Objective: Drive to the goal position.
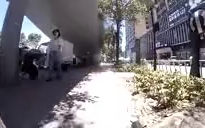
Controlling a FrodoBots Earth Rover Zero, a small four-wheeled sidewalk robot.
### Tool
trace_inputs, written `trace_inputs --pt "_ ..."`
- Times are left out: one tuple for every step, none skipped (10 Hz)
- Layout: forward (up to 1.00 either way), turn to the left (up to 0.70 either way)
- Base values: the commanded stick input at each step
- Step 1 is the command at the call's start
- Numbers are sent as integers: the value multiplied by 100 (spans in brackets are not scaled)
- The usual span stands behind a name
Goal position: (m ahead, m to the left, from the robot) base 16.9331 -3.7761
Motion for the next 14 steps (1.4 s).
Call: trace_inputs --pt "70 0" --pt "70 0" --pt "70 12" --pt "70 14" --pt "70 14" --pt "70 11" --pt "70 0" --pt "70 0" --pt "70 0" --pt "70 0" --pt "70 0" --pt "70 0" --pt "70 0" --pt "70 0"
